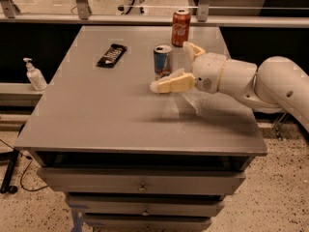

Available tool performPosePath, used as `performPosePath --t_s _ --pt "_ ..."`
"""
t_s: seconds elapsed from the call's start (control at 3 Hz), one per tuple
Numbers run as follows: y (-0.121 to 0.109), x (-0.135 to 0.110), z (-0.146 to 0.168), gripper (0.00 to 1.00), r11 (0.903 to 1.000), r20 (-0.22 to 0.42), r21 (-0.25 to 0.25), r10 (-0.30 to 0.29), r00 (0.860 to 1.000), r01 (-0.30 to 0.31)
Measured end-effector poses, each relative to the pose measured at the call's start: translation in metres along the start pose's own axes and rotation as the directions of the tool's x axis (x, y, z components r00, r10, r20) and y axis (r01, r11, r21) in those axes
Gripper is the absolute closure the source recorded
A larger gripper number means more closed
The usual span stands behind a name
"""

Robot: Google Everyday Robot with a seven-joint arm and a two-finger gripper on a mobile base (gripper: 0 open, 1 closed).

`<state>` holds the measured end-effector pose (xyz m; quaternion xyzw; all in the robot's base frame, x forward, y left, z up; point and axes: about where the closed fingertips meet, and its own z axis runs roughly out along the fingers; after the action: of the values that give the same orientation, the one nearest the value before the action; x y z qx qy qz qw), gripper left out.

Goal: Place redbull can upright

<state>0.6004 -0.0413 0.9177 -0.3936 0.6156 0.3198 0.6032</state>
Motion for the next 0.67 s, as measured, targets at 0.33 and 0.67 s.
performPosePath --t_s 0.33,0.67 --pt "0.001 -0.007 -0.037 0.0 0.999 -0.042 0.042 -0.014 0.999 0.016" --pt "0.004 -0.027 -0.097 0.0 0.9919 -0.096 0.123 -0.02 0.995 0.032"
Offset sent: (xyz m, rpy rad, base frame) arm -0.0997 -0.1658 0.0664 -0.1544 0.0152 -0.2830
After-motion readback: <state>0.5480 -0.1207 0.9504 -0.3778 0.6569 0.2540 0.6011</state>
